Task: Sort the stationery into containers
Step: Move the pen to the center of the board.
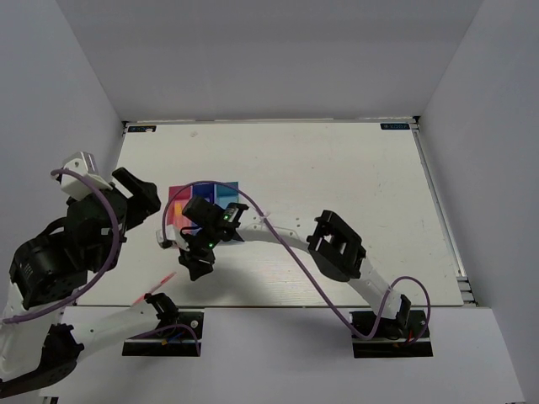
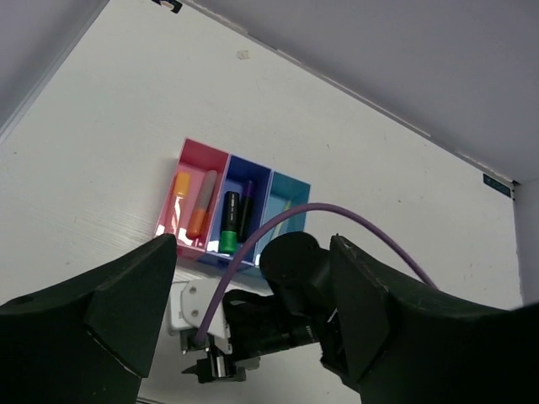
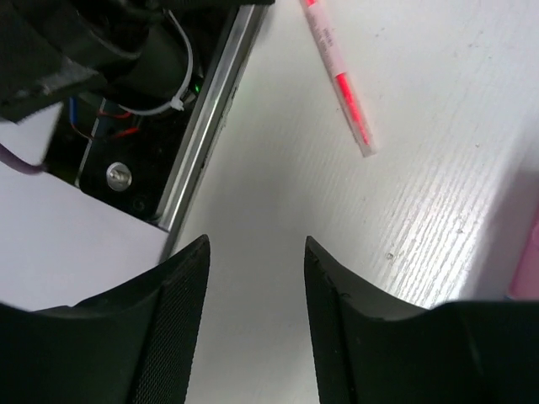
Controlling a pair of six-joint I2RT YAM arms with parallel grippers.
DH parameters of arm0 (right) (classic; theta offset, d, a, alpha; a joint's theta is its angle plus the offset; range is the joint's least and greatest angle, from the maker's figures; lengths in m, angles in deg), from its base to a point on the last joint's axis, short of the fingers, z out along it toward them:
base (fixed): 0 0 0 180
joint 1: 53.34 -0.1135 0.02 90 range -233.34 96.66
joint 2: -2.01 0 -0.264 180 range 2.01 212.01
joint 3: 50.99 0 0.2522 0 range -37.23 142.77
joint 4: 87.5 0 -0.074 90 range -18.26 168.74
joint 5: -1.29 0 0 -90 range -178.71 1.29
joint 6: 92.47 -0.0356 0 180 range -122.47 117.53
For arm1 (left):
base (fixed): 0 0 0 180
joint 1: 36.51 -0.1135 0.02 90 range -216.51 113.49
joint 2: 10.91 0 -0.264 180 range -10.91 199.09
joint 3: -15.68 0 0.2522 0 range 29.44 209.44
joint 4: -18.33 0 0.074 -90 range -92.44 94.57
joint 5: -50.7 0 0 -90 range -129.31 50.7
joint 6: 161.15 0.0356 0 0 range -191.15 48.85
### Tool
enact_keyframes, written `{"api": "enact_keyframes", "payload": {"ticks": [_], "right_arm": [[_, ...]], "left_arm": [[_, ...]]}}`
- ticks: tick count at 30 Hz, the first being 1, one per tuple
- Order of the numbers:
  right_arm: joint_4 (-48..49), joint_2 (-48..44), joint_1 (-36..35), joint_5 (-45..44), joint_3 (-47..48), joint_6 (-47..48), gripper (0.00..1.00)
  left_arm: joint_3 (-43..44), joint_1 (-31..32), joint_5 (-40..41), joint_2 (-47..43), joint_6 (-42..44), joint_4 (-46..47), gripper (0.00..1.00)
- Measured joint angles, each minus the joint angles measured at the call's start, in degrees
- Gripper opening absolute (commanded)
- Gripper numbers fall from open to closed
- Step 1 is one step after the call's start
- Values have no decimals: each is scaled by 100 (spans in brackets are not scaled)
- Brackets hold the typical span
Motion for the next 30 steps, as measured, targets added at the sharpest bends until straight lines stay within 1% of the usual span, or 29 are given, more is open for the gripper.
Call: {"api": "enact_keyframes", "payload": {"ticks": [3,8,13,14,21,28,30], "right_arm": [[-7,42,-72,-59,-66,544,55],[107,175,-282,-273,-101,1353,60],[387,278,-433,-396,-190,1792,60],[450,295,-442,-424,-190,1840,60],[901,590,-404,-579,-144,1930,60],[1167,890,-361,-595,96,1840,60],[1296,927,-356,-605,133,1753,59]], "left_arm": [[140,0,-50,74,33,4,82],[295,0,-173,4,42,2,86],[358,0,-297,90,105,0,89],[376,0,-319,142,125,0,90],[428,0,-533,538,184,4,91],[411,0,-627,470,184,2,91],[404,0,-645,437,184,2,91]]}}
